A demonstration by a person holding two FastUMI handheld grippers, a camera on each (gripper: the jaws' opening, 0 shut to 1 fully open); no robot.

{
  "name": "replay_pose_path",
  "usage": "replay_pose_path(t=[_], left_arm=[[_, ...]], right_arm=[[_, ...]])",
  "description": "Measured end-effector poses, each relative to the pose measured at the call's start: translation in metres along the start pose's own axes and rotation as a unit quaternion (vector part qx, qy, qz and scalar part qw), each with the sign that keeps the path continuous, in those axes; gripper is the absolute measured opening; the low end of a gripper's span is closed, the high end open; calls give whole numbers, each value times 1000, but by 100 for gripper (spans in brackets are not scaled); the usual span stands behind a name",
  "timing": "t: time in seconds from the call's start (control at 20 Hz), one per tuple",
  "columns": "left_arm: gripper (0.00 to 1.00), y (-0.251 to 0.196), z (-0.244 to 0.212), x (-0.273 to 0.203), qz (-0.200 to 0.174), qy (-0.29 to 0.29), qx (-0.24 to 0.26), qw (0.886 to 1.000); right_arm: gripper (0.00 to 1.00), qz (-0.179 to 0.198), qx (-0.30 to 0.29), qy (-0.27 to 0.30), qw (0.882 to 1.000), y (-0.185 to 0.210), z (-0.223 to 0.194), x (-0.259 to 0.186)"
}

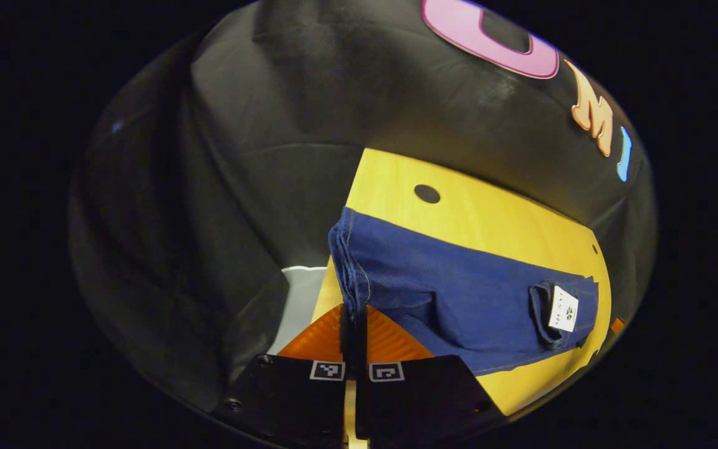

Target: Grasp the waist and the cuffs of the jeans and fold them to make the two legs overlap; first hold the waist and fold one-third of the jeans toward the cuffs, then hold the cuffs and fold the remaining one-third in the same direction to finish folding.

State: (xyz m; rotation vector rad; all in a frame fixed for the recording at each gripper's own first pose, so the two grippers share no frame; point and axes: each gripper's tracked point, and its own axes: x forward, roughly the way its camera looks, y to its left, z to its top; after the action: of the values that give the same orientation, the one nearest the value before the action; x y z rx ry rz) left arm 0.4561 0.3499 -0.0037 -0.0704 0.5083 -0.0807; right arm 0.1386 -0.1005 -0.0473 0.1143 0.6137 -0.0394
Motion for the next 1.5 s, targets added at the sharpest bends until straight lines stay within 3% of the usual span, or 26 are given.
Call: replay_pose_path(t=[0.05,0.15,0.3,0.35,0.4,0.5,0.65,0.7,0.75,0.8,0.85,0.9,0.95,1.5], left_arm=[[0,-11,6,-7,-3,-6,6,1000],[0,-39,16,-22,-12,-17,20,1000],[0,-88,28,-39,-22,-34,54,998],[0,-108,30,-44,-27,-37,63,997],[0,-126,32,-49,-31,-44,69,996],[0,-165,34,-58,-46,-54,74,995],[0,-228,25,-65,-86,-50,60,993],[0,-243,23,-67,-91,-52,60,993],[0,-259,21,-66,-97,-51,60,992],[0,-276,18,-68,-106,-51,57,991],[0,-293,15,-70,-117,-48,56,990],[0,-310,10,-71,-125,-44,55,990],[0,-325,6,-69,-130,-41,56,989],[0,-484,-49,-70,-211,3,95,973]], right_arm=[[94,0,-2,0,1000,-6,1,-2],[100,-3,-5,-1,1000,-19,2,-4],[98,0,-4,0,1000,-37,2,-8],[94,2,-5,0,1000,-43,2,-8],[99,5,-6,1,1000,-48,2,-8],[94,13,-9,1,1000,-56,4,-7],[99,29,-10,2,1000,-65,4,-6],[94,34,-9,3,999,-68,4,-6],[99,38,-10,3,999,-70,3,-6],[94,41,-13,4,999,-73,3,-6],[98,44,-17,7,999,-76,1,-8],[94,45,-22,9,999,-81,0,-8],[98,45,-26,13,999,-85,-3,-5],[94,51,-13,18,998,-120,-6,-7]])
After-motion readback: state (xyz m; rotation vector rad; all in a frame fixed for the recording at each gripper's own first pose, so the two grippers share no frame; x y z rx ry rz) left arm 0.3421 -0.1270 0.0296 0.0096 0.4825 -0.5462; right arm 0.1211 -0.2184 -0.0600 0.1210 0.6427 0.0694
